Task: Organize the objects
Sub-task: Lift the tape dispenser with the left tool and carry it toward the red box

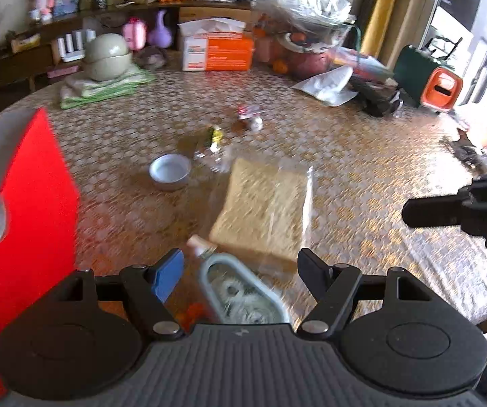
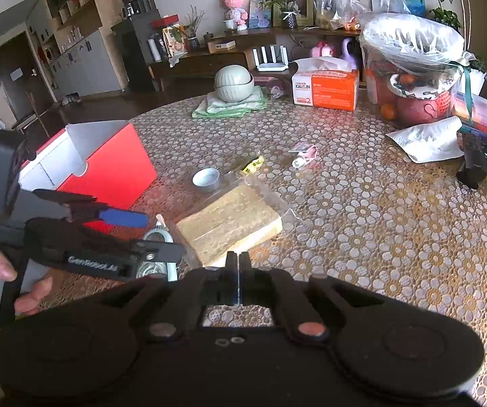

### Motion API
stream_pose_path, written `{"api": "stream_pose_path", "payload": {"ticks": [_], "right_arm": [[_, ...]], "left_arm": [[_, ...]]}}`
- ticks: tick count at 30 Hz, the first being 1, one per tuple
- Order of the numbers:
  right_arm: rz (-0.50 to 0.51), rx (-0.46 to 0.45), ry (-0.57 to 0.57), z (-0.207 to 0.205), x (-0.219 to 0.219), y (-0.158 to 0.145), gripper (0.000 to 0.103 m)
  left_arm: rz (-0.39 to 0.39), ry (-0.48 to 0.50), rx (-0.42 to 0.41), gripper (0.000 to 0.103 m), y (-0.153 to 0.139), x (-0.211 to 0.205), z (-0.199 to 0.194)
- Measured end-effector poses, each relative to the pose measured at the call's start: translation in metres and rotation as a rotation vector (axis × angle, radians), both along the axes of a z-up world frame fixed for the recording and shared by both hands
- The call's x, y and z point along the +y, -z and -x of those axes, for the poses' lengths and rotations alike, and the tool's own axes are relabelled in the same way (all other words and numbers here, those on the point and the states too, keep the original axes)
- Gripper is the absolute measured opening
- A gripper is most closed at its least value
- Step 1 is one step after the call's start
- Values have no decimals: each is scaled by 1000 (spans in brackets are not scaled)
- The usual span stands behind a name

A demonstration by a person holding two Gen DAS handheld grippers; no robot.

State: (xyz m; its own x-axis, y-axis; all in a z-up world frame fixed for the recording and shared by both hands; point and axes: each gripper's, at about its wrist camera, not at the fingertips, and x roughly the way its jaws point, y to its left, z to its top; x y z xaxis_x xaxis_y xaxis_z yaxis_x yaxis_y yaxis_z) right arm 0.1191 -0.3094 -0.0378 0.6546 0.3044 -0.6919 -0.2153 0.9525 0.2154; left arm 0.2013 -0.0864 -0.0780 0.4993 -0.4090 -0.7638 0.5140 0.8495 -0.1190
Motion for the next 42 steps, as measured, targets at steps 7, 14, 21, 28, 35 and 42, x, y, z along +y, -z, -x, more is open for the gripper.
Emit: {"api": "stream_pose_path", "payload": {"ticks": [7, 14, 21, 28, 35, 42], "right_arm": [[-6, 6, -5, 4, 2, 5, 0], [-10, 15, 0, 5, -1, 9, 0], [-15, 17, 0, 5, -4, 11, 0], [-23, 21, -3, 5, -5, 14, 0], [-27, 21, 2, 5, -5, 15, 0], [-19, 13, 2, 8, -3, 9, 0]], "left_arm": [[-38, -74, -37, 74, -2, 7, 30], [-87, -120, -42, 74, 3, -20, 48], [-160, -161, -50, 74, 21, -41, 42], [-159, -189, -84, 56, 22, -37, 42], [-120, -171, -96, 56, 18, -30, 46], [-38, -161, -103, 56, 1, -13, 54]]}}
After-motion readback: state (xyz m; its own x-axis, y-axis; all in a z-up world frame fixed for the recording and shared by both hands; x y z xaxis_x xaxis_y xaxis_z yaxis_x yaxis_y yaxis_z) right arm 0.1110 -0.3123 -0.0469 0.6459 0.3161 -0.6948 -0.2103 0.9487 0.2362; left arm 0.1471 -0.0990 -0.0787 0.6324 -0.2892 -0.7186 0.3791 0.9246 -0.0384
